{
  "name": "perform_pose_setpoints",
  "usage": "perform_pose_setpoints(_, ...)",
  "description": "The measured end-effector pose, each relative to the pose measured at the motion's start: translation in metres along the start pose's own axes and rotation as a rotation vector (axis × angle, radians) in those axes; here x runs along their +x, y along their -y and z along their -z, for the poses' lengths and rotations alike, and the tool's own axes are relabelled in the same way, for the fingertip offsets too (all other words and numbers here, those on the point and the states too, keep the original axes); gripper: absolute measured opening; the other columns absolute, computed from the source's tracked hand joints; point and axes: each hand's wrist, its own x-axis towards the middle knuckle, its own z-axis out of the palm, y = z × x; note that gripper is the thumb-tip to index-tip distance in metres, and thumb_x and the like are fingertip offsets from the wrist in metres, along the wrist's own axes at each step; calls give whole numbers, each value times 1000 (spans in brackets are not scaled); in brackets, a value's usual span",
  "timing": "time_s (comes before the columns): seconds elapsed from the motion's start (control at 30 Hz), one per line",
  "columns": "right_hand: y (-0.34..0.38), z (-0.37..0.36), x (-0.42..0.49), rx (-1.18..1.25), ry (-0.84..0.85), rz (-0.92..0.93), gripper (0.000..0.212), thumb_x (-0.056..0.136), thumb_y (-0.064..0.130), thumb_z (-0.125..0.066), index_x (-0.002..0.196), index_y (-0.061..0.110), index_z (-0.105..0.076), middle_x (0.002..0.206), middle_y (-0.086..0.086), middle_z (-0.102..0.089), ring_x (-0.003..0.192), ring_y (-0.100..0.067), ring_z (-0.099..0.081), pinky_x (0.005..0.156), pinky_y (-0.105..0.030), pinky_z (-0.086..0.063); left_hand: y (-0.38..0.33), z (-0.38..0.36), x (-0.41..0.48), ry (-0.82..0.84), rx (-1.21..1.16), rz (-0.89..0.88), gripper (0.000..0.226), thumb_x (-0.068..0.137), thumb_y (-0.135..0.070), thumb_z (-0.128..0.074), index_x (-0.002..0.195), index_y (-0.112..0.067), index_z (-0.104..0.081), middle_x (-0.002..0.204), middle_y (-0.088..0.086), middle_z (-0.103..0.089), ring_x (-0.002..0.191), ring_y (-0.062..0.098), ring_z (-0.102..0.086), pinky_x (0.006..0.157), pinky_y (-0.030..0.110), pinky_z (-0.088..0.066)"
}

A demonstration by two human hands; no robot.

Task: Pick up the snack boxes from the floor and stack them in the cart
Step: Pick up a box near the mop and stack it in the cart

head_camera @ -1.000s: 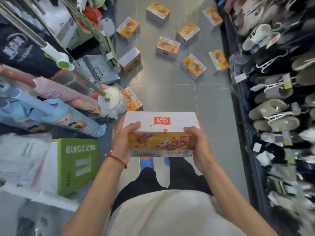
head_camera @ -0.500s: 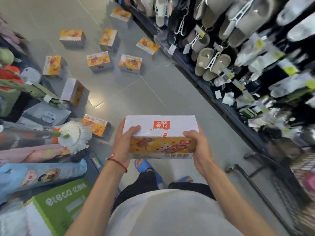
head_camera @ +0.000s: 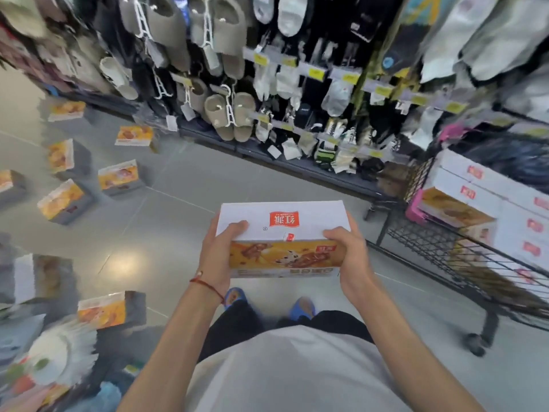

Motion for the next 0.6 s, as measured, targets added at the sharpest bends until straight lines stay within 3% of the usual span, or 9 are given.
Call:
perform_pose_setpoints(0.13,9,50,0,111,-121,43,68,72,19,-66,138,29,-58,116,-11,-76,99,-33,-72,88,-50,-55,-6,-59,15,139,91,13,54,75,-36,-70,127,-24,-62,109,4,-77,97,27,-75,71,36,-59)
perform_pose_setpoints(0.3,28,96,4,206,-274,73,67,75,23,-68,141,28,-56,120,-12,-75,106,-37,-73,91,-57,-56,-12,-134,41,283,178,67,46,84,-28,-72,128,-19,-63,106,5,-78,92,27,-76,69,34,-57)
perform_pose_setpoints(0.5,52,146,25,297,-468,121,70,78,33,-74,144,29,-53,122,-5,-75,112,-31,-73,95,-52,-58,-19,-227,80,460,260,90,42,84,-24,-74,125,-29,-66,112,5,-76,98,27,-74,75,39,-58)
perform_pose_setpoints(0.6,66,170,36,347,-560,147,71,75,31,-76,142,28,-55,121,-3,-76,110,-29,-73,93,-49,-59,-27,-273,96,556,313,95,51,76,-31,-77,125,-39,-66,120,2,-74,110,29,-70,88,50,-58)
